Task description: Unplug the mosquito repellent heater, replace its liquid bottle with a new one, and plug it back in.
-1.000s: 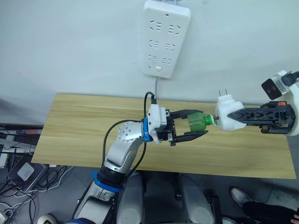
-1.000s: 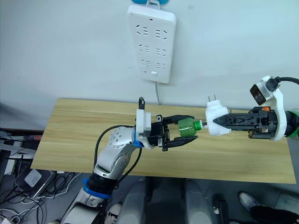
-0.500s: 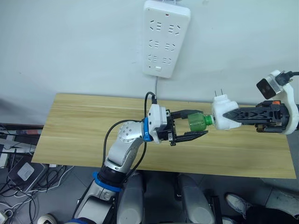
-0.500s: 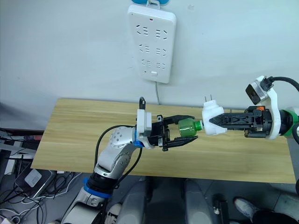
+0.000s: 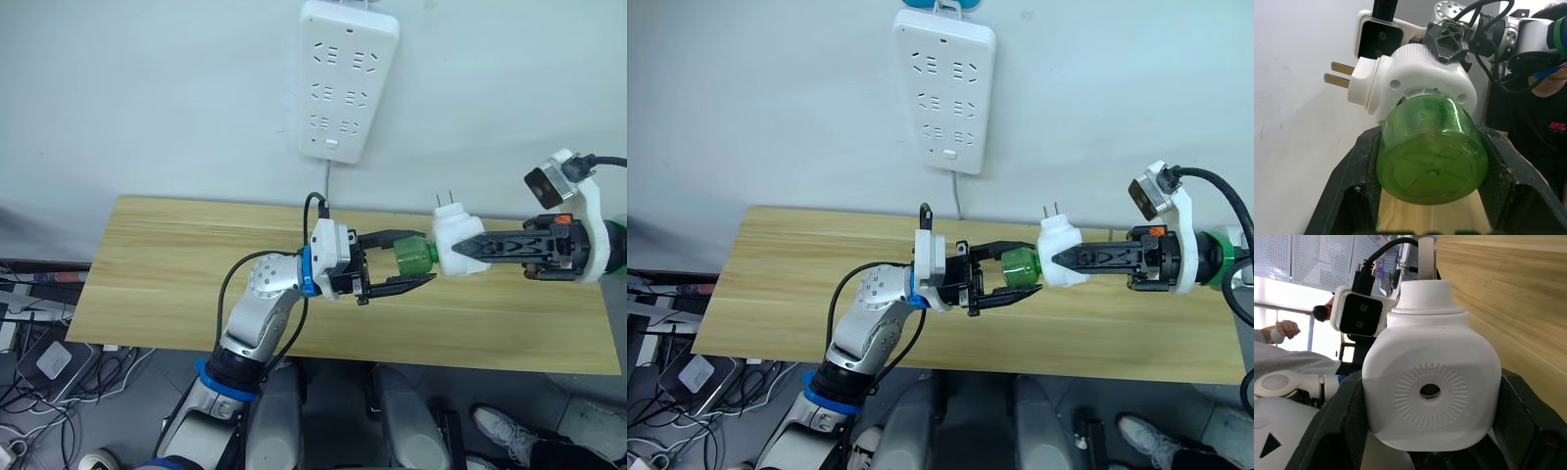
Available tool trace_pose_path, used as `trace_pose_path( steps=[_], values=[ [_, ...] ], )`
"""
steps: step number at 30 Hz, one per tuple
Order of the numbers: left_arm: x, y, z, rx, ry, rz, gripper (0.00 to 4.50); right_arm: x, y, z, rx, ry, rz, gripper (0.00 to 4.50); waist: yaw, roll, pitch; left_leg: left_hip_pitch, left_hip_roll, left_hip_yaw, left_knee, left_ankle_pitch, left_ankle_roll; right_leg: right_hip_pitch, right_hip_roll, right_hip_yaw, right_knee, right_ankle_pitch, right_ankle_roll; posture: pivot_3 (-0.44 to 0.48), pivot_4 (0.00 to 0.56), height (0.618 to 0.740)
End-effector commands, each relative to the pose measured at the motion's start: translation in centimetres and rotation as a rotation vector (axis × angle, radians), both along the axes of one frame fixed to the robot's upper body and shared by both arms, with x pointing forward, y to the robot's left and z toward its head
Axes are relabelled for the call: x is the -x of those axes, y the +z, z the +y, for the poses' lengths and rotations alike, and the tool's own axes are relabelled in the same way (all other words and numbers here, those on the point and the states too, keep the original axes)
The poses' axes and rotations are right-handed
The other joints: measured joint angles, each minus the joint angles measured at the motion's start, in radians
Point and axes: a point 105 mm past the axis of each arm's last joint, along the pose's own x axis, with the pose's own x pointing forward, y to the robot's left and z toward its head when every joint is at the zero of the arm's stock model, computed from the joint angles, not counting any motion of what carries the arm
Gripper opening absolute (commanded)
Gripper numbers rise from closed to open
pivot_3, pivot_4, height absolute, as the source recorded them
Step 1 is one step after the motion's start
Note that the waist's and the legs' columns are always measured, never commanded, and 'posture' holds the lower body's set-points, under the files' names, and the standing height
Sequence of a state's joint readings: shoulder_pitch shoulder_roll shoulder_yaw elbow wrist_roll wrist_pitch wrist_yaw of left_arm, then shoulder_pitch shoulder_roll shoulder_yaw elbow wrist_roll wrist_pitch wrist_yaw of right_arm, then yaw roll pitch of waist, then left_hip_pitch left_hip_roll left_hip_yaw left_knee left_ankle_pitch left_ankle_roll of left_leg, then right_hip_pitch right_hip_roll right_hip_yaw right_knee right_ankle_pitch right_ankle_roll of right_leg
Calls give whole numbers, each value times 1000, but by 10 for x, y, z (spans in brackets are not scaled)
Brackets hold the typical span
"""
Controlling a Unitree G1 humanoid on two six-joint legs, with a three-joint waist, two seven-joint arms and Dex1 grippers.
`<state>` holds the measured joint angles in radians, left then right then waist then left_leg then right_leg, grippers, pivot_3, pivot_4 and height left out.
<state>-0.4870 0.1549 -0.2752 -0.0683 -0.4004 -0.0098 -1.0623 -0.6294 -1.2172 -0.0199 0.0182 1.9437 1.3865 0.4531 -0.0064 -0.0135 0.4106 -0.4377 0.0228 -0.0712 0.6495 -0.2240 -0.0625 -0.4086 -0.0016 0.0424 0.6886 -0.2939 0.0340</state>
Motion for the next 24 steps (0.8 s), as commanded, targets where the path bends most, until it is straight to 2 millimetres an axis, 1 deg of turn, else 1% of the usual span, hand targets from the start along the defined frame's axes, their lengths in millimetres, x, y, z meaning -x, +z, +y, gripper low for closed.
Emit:
trace_pose_path(
  steps=[1,9,11,13,14,22,24],
  values=[
    [14,8,-9,16,-66,-47,2265,13,6,10,2,84,-25,2998,0,0,0,0,0,0,0,0,0,0,0,0,0,0,0,3,368,740],
    [17,9,-11,23,-78,-45,2265,14,8,14,-10,110,-30,2998,-1,0,0,0,0,0,0,0,0,0,0,0,0,0,0,4,364,740],
    [16,9,-11,22,-74,-44,2265,14,7,12,-6,102,-26,3747,0,0,0,0,0,0,0,0,0,0,0,0,0,0,0,4,361,740],
    [13,10,-10,26,-58,-41,2265,13,8,11,-2,93,-26,4348,0,0,0,0,0,0,0,0,0,0,0,0,0,0,0,2,362,740],
    [12,10,-9,27,-51,-41,2265,14,8,11,-4,95,-28,4478,0,0,0,0,0,0,0,0,0,0,0,0,0,0,0,2,362,740],
    [6,16,-11,47,-29,-21,2265,15,0,12,-1,90,-17,4478,-1,0,0,0,0,0,1,0,0,0,0,0,1,0,0,4,366,740],
    [4,17,-10,50,-22,-19,2265,20,-5,15,-4,111,-1,4478,-1,0,0,0,0,0,1,0,0,0,0,0,1,0,0,4,366,740]
  ],
)
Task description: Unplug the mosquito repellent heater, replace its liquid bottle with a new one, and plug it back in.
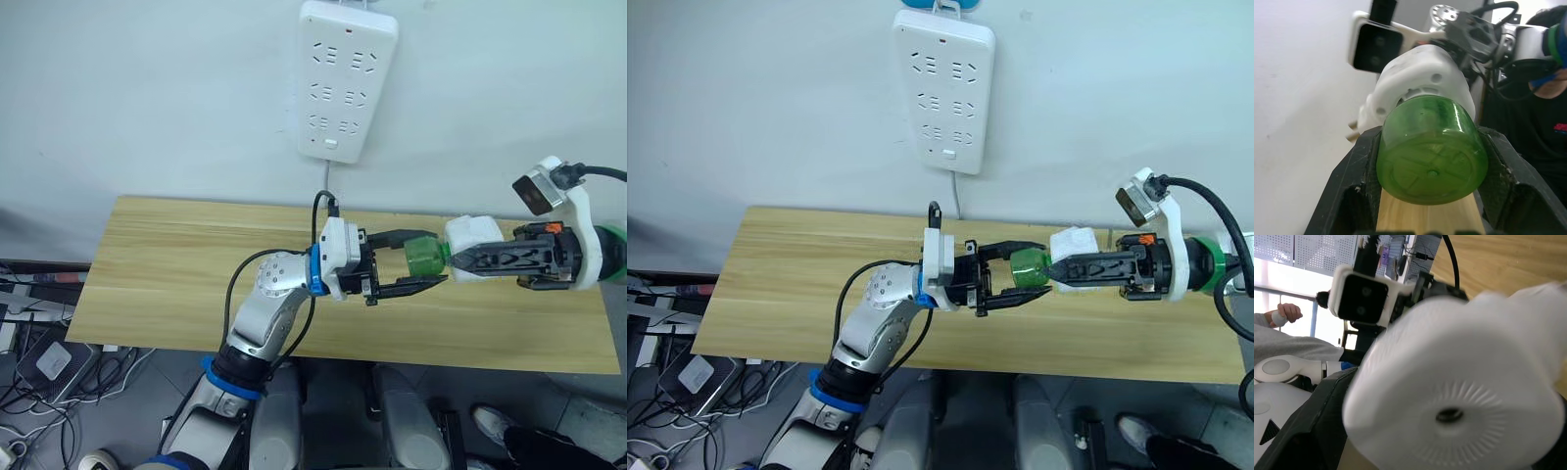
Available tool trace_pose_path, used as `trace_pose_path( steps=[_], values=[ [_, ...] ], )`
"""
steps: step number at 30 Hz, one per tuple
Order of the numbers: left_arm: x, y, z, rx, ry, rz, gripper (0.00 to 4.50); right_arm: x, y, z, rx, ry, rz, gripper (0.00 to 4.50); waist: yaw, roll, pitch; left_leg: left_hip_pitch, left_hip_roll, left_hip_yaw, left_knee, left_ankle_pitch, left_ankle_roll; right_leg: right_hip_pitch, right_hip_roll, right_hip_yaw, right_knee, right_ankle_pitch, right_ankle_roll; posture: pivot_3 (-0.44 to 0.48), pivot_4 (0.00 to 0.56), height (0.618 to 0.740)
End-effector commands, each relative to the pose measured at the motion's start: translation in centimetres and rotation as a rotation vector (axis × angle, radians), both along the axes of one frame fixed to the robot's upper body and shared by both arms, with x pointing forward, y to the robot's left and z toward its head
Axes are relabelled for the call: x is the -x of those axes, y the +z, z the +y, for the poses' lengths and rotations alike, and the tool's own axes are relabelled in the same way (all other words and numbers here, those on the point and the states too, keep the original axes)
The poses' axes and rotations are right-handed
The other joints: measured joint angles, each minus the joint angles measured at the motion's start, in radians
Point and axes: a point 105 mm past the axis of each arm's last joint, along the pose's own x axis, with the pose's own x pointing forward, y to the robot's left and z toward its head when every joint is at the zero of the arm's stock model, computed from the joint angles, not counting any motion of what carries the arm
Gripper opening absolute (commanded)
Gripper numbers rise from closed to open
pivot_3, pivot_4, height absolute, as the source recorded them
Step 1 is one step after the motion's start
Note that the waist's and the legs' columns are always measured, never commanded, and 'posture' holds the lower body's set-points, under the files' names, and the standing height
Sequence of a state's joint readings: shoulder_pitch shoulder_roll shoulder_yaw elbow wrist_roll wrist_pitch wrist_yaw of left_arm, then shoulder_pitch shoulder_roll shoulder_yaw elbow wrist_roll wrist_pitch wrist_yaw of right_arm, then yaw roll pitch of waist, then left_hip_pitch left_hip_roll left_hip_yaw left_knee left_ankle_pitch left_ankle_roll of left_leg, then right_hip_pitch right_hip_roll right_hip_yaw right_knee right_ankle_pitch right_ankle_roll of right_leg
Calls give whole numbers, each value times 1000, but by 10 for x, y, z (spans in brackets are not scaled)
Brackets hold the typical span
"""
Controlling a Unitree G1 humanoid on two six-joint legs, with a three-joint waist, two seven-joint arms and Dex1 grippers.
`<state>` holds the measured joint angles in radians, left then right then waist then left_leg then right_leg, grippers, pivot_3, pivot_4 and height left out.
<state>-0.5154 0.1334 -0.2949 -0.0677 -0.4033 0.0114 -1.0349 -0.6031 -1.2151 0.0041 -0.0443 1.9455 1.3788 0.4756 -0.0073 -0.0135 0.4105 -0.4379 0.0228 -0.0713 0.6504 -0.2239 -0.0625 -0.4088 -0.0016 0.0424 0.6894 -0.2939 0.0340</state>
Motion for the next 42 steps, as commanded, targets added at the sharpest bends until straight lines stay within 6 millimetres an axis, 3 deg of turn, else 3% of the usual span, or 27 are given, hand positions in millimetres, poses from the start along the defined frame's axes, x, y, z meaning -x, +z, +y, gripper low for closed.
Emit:
trace_pose_path(
  steps=[1,7,11,13,16,19,22,25,27,32,36,42],
  values=[
    [3,11,-1,39,-7,-24,2265,13,2,7,-19,59,-17,4478,0,0,0,0,0,0,0,0,0,0,0,0,0,0,0,5,368,740],
    [0,10,1,39,8,-24,2265,37,-11,7,2,107,12,4478,1,0,0,0,0,0,0,0,0,0,0,0,1,0,0,4,370,740],
    [-1,10,2,39,13,-24,2265,59,-17,-7,75,96,67,4478,5,0,-1,-1,0,-1,1,0,0,0,0,-1,1,0,0,-2,367,740],
    [-1,10,2,39,11,-25,2265,48,-18,-24,106,-22,78,4478,4,-1,-1,-1,0,0,2,0,0,0,0,-1,1,0,0,-5,366,740],
    [-1,10,2,38,8,-25,2265,25,-20,-51,158,-177,17,3915,1,-1,-1,0,0,0,6,0,0,0,0,0,4,0,0,-7,365,740],
    [2,9,3,34,-3,-26,2265,-17,-9,-78,142,-380,-98,2798,-9,-1,-1,0,0,0,9,0,0,0,1,1,7,0,0,-3,363,740],
    [4,8,4,29,-10,-26,2265,-47,-4,-88,170,-460,-182,1646,-21,-1,-2,0,0,1,10,0,0,0,2,3,7,0,1,2,364,740],
    [6,7,5,23,-18,-21,2265,-69,1,-80,148,-464,-228,494,-28,-1,-2,0,1,1,9,0,0,-1,3,3,7,0,1,5,365,740],
    [8,7,4,22,-23,-17,2265,-77,3,-68,115,-434,-230,60,-28,-1,-2,-1,1,2,8,0,-1,-3,3,4,7,0,1,5,365,740],
    [10,9,2,24,-27,-13,2265,-71,-2,-28,54,-274,-196,60,-20,-1,-2,-7,2,1,10,0,-1,-6,3,1,8,0,1,5,365,740],
    [9,11,3,26,-20,-14,2265,-52,-15,-15,74,-188,-162,60,-3,-1,-2,-15,0,-1,12,0,-1,-12,0,-1,9,1,1,22,373,740],
    [2,10,6,24,8,-8,2265,-2,-15,-4,19,-13,-93,60,7,-1,-2,-15,-1,-1,12,0,0,-12,-1,-2,9,1,1,22,372,740]
  ],
)
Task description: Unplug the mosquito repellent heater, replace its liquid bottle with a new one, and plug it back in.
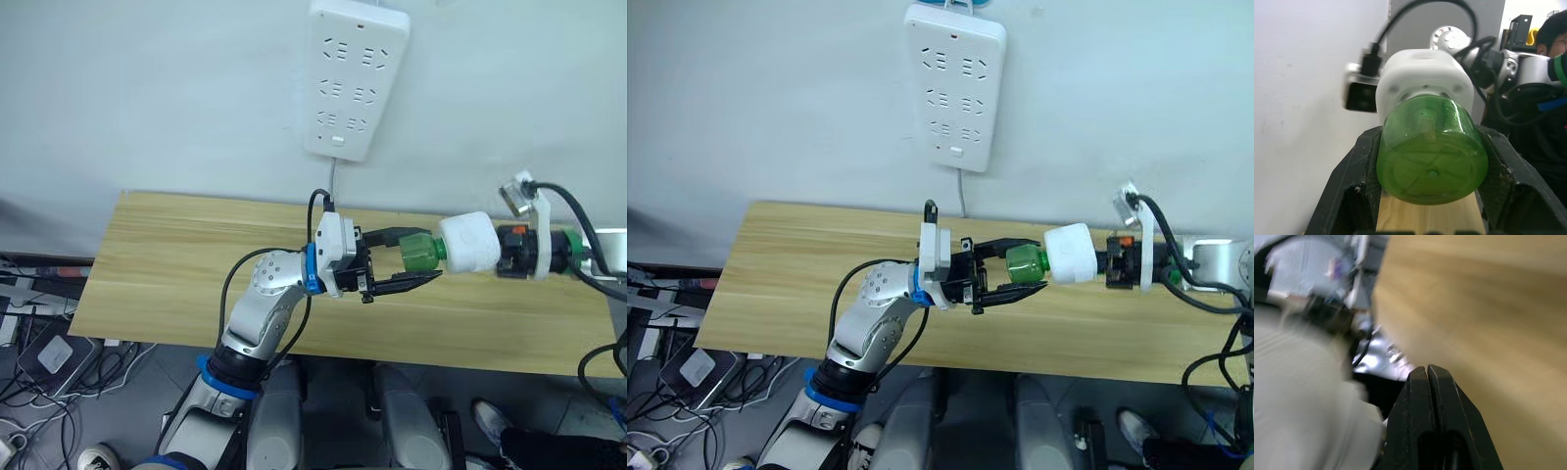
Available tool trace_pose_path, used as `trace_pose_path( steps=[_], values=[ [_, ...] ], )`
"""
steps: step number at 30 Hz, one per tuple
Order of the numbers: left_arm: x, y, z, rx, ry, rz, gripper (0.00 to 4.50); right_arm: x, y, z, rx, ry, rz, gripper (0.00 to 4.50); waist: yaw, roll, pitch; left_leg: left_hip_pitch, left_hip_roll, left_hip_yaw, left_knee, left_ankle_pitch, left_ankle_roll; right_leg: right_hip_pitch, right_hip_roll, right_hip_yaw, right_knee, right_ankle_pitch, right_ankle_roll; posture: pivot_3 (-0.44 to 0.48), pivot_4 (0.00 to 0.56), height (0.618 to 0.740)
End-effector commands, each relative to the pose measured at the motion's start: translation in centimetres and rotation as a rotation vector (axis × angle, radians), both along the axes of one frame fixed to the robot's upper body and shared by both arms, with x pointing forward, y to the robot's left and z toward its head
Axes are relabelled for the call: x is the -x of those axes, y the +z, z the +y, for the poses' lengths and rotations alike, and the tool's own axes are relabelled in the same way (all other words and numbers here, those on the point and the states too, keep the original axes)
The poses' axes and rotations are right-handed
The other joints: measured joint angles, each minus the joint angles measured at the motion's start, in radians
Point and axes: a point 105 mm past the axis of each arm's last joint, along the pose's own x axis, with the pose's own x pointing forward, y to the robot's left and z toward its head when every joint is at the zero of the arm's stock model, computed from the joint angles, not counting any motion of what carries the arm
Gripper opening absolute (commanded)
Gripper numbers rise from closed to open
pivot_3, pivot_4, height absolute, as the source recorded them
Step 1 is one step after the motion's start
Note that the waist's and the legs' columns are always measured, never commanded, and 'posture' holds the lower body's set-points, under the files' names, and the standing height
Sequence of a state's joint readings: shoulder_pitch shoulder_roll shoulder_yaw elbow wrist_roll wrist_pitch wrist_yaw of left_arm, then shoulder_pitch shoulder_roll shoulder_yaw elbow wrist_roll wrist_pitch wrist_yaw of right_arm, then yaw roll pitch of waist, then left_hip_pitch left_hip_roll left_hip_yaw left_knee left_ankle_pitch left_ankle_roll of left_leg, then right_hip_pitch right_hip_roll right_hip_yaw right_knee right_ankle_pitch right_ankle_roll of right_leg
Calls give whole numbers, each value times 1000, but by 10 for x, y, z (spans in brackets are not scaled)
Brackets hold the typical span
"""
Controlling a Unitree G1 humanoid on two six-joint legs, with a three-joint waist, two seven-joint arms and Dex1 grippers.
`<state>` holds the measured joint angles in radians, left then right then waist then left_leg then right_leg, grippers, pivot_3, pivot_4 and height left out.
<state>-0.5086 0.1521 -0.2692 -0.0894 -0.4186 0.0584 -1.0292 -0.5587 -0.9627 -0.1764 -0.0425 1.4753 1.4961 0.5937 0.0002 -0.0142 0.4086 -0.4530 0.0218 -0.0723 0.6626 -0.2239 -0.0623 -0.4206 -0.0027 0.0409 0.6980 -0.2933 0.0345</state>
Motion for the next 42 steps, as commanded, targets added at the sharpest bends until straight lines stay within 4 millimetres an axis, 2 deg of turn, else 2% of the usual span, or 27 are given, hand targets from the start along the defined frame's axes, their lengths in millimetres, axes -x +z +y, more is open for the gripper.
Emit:
trace_pose_path(
  steps=[1,5,10,18,25,29,33,36,42],
  values=[
    [5,9,-2,31,-12,-38,2265,26,23,8,-51,99,-51,60,-2,0,0,0,0,0,0,0,1,0,0,0,0,0,0,18,371,740],
    [5,10,-2,31,-11,-41,2265,42,37,18,-104,140,-52,60,-9,0,0,1,1,0,1,-1,3,0,0,0,1,0,0,12,371,740],
    [5,8,-3,25,-16,-47,2265,46,56,22,-124,197,-113,60,-20,0,0,1,1,0,1,-1,3,0,2,0,1,0,0,5,363,740],
    [8,7,-4,21,-29,-47,2265,30,83,35,-142,197,-219,60,-27,0,0,1,1,0,1,-1,2,0,2,0,1,0,0,4,357,740],
    [10,6,-3,18,-36,-47,2265,1,97,31,-136,62,-241,60,-27,0,0,1,1,0,1,0,1,0,1,0,1,0,0,9,350,740],
    [11,7,-3,19,-41,-44,2265,-28,91,20,-126,-88,-229,60,-27,0,0,0,1,0,1,0,1,0,1,0,1,0,0,11,349,740],
    [12,8,-4,25,-46,-40,2265,-40,54,15,-15,-134,-202,60,-27,0,0,0,1,0,0,1,0,-1,1,0,1,0,0,16,351,740],
    [11,10,-4,29,-36,-35,2265,-27,36,19,17,-61,-175,60,-25,0,0,0,1,0,0,1,0,-1,1,0,1,0,0,21,353,740],
    [3,13,-2,39,5,-2,2265,0,27,19,20,61,-125,60,-24,0,0,0,1,0,1,0,1,-1,1,0,2,0,0,29,363,740]
  ],
)
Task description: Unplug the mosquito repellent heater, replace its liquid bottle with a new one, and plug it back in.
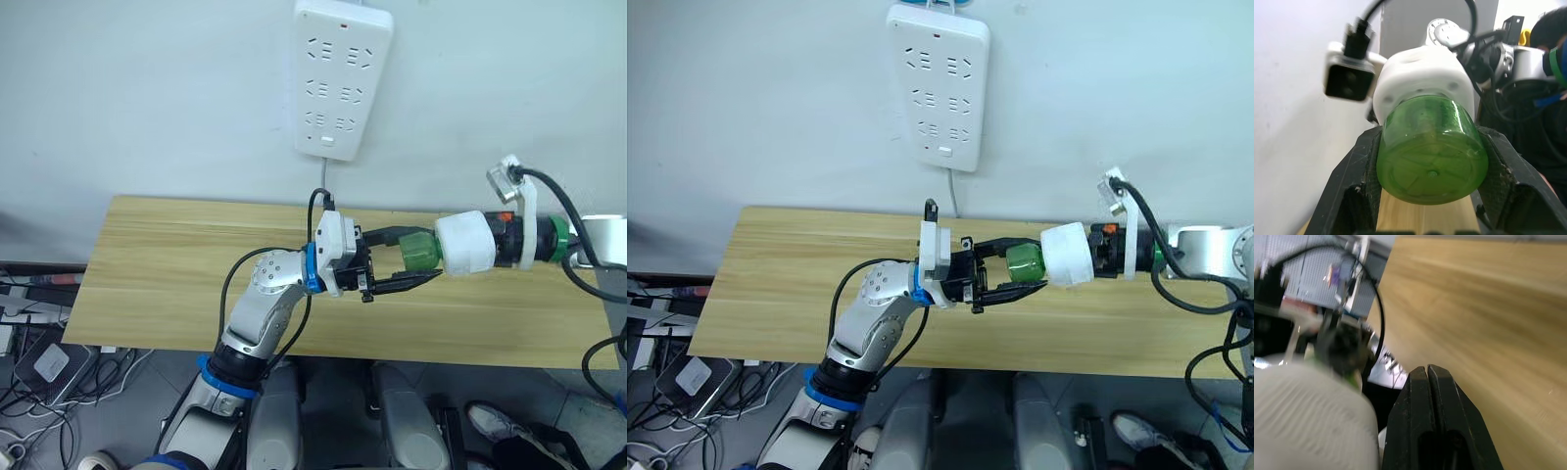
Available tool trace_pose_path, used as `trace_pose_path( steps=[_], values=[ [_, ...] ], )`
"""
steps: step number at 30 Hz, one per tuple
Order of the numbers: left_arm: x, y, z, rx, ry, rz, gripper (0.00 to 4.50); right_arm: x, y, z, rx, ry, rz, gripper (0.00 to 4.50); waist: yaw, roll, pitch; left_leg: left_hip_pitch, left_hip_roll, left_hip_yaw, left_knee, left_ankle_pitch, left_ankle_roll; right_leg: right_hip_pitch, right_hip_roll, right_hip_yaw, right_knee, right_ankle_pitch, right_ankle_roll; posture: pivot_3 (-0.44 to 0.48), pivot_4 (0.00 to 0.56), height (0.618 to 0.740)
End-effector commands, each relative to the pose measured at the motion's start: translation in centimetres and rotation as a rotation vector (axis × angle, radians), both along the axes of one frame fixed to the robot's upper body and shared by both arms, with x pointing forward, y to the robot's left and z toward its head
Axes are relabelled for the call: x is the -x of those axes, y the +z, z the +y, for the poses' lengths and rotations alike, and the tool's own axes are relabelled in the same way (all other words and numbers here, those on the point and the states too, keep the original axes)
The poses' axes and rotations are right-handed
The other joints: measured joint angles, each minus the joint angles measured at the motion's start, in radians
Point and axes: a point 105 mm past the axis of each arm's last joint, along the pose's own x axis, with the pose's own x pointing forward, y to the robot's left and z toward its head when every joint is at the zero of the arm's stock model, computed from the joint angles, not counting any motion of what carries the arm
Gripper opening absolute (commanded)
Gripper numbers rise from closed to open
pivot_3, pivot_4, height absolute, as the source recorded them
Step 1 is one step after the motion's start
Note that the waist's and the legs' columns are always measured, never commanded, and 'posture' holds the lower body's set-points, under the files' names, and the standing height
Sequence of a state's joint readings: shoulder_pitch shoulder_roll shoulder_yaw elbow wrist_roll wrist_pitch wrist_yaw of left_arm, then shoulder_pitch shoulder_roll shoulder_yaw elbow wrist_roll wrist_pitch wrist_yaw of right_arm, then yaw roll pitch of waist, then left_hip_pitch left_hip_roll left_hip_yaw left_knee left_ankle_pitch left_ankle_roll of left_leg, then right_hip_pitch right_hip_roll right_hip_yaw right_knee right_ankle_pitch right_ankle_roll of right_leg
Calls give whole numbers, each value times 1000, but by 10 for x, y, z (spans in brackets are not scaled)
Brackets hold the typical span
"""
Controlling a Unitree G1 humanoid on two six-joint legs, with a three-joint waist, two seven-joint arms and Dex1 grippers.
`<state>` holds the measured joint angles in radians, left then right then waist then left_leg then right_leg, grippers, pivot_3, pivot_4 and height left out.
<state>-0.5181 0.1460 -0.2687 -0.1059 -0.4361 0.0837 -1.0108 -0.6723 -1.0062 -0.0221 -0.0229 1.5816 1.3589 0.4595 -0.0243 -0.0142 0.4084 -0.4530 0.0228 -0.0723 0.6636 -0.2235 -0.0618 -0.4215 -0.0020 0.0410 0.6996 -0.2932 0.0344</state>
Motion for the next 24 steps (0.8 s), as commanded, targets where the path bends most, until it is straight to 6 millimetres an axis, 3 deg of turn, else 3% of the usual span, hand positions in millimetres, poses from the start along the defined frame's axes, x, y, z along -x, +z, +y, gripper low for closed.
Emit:
trace_pose_path(
  steps=[1,9,18,24],
  values=[
    [2,7,0,21,11,-12,2265,22,12,3,-21,104,-26,60,0,0,0,0,0,0,0,0,0,0,0,0,0,0,0,28,365,740],
    [-2,0,2,-9,29,-18,2265,56,24,5,-101,202,36,60,-1,0,0,0,0,0,0,-1,2,0,0,0,0,0,0,18,366,740],
    [2,-8,-2,-43,4,-27,2265,63,41,12,-166,262,-6,60,-3,0,0,0,0,0,0,-1,3,0,0,0,0,0,0,-1,363,740],
    [0,-6,-2,-43,5,-23,2265,63,33,15,-129,236,-12,60,-3,0,0,0,0,0,0,-1,3,0,0,0,0,0,0,-3,362,740]
  ],
)
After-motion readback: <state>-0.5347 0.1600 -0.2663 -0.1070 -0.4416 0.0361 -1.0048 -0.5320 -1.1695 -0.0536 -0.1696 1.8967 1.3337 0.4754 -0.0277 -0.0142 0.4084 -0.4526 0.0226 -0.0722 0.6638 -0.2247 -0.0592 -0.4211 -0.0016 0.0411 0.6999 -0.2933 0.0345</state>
